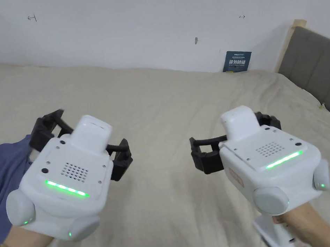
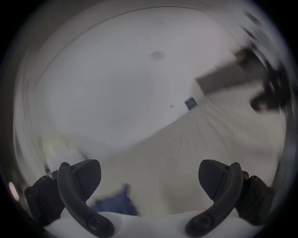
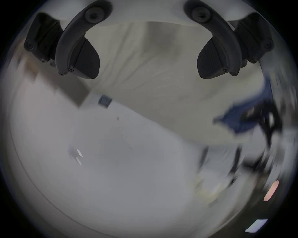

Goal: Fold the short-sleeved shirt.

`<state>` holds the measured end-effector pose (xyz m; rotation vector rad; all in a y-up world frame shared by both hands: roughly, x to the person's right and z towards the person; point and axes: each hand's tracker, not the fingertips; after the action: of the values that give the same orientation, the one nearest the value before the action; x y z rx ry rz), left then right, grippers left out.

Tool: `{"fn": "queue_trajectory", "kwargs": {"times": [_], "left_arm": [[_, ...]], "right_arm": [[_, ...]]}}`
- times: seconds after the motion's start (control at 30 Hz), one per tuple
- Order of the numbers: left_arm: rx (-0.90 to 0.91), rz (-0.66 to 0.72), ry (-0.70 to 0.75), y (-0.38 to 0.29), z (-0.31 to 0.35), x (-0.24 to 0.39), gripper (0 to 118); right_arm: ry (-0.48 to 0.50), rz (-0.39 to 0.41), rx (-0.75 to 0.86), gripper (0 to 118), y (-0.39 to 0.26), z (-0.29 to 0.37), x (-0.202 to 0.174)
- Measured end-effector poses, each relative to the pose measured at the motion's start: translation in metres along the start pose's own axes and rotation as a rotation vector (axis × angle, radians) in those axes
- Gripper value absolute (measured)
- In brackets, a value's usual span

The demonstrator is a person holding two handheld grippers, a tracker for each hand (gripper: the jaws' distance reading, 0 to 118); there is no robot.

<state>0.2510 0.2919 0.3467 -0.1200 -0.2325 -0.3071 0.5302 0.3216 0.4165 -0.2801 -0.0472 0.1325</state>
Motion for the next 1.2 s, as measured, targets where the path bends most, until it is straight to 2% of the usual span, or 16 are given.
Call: {"fn": "queue_trajectory", "kwargs": {"times": [0.07, 0.13, 0.3, 0.57, 0.63, 0.67, 0.7, 0.73, 0.77, 0.8, 0.83, 0.87, 1.0, 1.1, 1.2], "left_arm": [[-0.02, 0.182, 0.027, -0.004, 0.001, 0.0, 118], [0.023, 0.233, 0.057, -0.016, 0.003, 0.002, 118], [0.05, 0.17, 0.069, -0.025, 0.014, 0.016, 118], [0.023, 0.232, 0.053, -0.026, 0.012, 0.01, 118], [0.033, 0.236, 0.048, -0.023, 0.015, 0.009, 110], [0.041, 0.237, 0.048, -0.021, 0.016, 0.009, 94], [0.045, 0.233, 0.053, -0.019, 0.016, 0.008, 55], [0.044, 0.225, 0.067, -0.017, 0.015, 0.009, 24], [0.035, 0.216, 0.081, -0.015, 0.013, 0.01, 8], [0.028, 0.211, 0.087, -0.015, 0.012, 0.01, 7], [0.023, 0.217, 0.069, -0.015, 0.011, 0.007, 5], [0.01, 0.229, 0.036, -0.014, 0.01, 0.006, 3], [0.005, 0.227, 0.042, -0.016, 0.012, 0.008, 0], [-0.003, 0.242, 0.035, -0.016, 0.011, 0.006, 0], [-0.006, 0.243, 0.041, -0.016, 0.011, 0.006, 0]], "right_arm": [[-0.11, -0.164, 0.032, 118, -0.012, 0.003, -0.002], [-0.173, -0.205, 0.04, 118, -0.024, -0.001, 0.005], [-0.144, -0.195, 0.068, 118, -0.03, 0.006, 0.004], [-0.078, -0.18, 0.038, 118, -0.026, 0.005, 0.002], [-0.066, -0.185, 0.02, 118, -0.026, 0.004, 0.002], [-0.069, -0.185, 0.015, 118, -0.026, 0.004, 0.001], [-0.07, -0.184, 0.015, 114, -0.026, 0.004, 0.0], [-0.072, -0.185, 0.018, 100, -0.026, 0.005, 0.0], [-0.074, -0.185, 0.019, 75, -0.025, 0.005, -0.001], [-0.08, -0.185, 0.023, 31, -0.024, 0.006, -0.003], [-0.091, -0.189, 0.028, 14, -0.024, 0.005, -0.004], [-0.117, -0.203, 0.037, 13, -0.023, 0.004, -0.005], [-0.094, -0.213, 0.033, 5, -0.018, 0.003, -0.006], [-0.09, -0.199, 0.023, 4, -0.018, 0.0, -0.004], [-0.095, -0.22, 0.009, 4, -0.018, -0.001, -0.003]]}}
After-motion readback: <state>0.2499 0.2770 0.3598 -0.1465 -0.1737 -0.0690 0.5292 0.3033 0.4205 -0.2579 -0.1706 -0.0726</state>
